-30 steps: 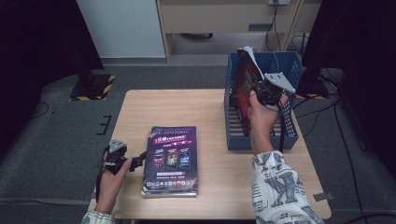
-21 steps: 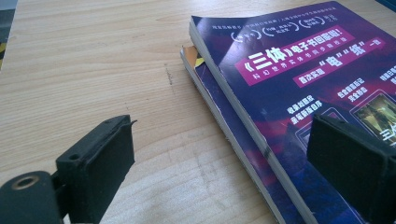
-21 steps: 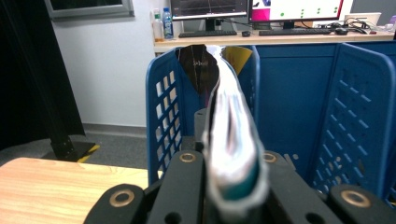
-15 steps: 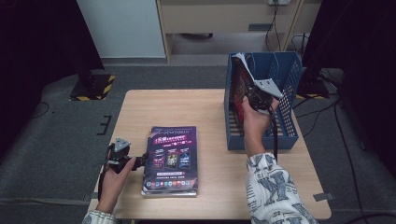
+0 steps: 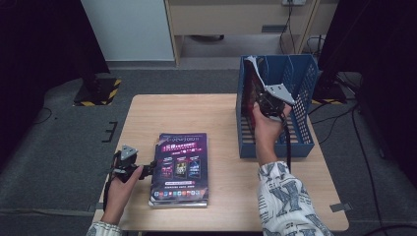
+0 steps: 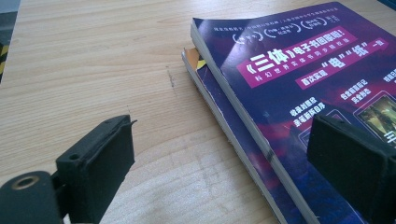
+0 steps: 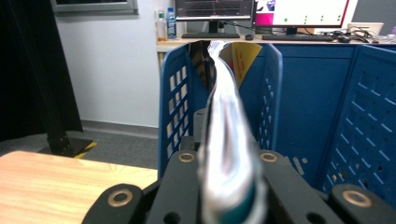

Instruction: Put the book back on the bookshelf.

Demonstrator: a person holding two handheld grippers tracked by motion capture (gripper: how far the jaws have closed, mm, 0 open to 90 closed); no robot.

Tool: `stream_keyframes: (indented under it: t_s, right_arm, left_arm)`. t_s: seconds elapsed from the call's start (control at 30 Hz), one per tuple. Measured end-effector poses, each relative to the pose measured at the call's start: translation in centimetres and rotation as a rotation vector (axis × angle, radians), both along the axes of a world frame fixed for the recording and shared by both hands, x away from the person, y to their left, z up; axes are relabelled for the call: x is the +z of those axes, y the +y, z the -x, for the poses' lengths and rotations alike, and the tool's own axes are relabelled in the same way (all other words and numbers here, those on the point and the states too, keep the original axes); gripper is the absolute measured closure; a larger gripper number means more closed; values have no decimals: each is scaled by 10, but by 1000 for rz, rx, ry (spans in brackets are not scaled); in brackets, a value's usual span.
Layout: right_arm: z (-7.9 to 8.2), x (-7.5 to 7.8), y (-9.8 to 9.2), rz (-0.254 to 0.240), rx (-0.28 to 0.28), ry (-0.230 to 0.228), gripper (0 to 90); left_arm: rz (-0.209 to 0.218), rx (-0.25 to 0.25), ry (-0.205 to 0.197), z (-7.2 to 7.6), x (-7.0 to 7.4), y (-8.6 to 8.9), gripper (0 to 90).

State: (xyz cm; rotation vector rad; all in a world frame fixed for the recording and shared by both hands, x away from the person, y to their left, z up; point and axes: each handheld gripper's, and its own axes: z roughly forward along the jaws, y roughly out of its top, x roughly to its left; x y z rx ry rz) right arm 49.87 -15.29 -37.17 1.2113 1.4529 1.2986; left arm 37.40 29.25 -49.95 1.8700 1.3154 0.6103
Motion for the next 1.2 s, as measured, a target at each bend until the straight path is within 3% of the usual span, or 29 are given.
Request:
stream_keyframes:
  t_s: [0.53, 0.8, 0.93, 1.2]
  right_arm:
    - [11, 6, 14, 25, 106, 63, 831]
    - [11, 14, 21, 35, 123, 111, 829]
    - [11, 18, 21, 16, 116, 133, 828]
    - [14, 19, 32, 48, 121, 108, 747]
  left_arm:
    - [-10, -5, 6, 1, 0, -1, 71]
    - [-10, 1, 6, 0, -1, 0, 71]
    - [-11, 0, 7, 0, -1, 0, 71]
    - [-11, -1, 6, 0, -1, 0, 71]
